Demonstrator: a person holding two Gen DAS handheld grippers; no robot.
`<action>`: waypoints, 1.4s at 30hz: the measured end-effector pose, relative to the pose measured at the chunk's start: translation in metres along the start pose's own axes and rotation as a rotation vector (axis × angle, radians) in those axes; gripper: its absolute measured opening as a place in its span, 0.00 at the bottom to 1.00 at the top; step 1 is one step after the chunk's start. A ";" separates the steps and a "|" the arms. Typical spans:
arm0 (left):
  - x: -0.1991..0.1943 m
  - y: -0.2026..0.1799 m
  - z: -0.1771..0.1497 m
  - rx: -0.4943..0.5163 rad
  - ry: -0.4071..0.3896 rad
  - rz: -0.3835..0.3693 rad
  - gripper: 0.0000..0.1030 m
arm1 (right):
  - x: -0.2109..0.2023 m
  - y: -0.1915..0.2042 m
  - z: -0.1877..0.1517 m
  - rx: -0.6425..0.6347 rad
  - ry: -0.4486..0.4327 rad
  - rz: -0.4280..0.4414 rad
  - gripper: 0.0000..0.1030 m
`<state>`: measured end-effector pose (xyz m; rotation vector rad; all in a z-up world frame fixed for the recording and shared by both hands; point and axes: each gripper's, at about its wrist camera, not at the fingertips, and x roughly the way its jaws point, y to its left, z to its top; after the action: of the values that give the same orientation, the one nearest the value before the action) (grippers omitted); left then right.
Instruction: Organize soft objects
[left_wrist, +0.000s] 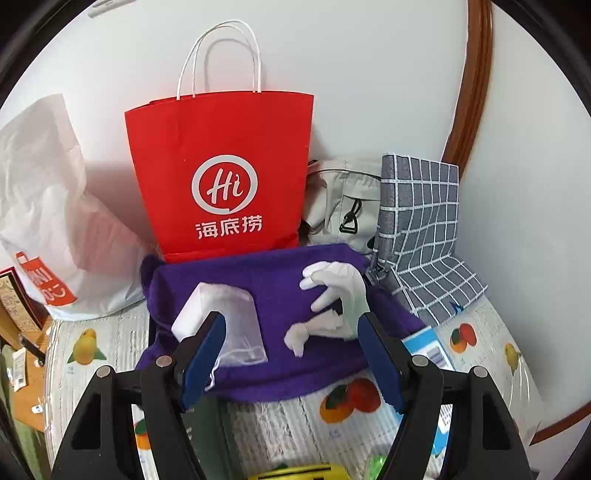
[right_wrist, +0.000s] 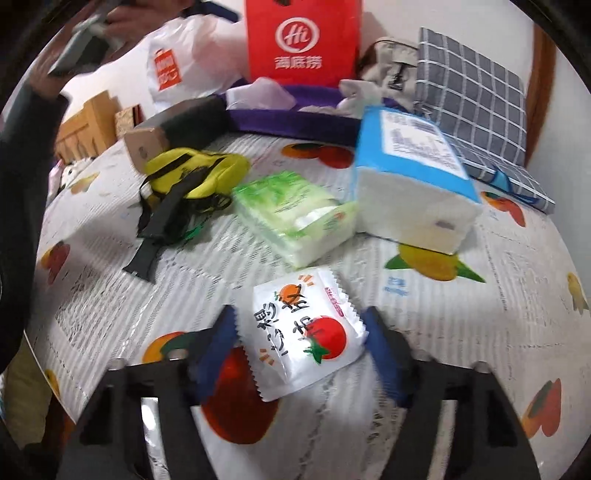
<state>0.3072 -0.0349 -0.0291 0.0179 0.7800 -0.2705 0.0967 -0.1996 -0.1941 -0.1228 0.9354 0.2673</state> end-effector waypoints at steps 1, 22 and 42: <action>-0.003 0.000 -0.003 0.003 -0.002 -0.002 0.70 | 0.000 -0.002 0.001 0.010 -0.006 0.002 0.51; -0.024 0.014 -0.161 0.002 0.196 0.043 0.70 | -0.020 0.005 -0.013 0.040 -0.047 -0.013 0.24; 0.001 -0.023 -0.203 -0.025 0.266 -0.028 0.21 | -0.030 -0.024 -0.029 0.117 -0.054 -0.015 0.20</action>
<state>0.1617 -0.0338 -0.1720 0.0200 1.0482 -0.2883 0.0645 -0.2340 -0.1873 -0.0146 0.8941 0.2006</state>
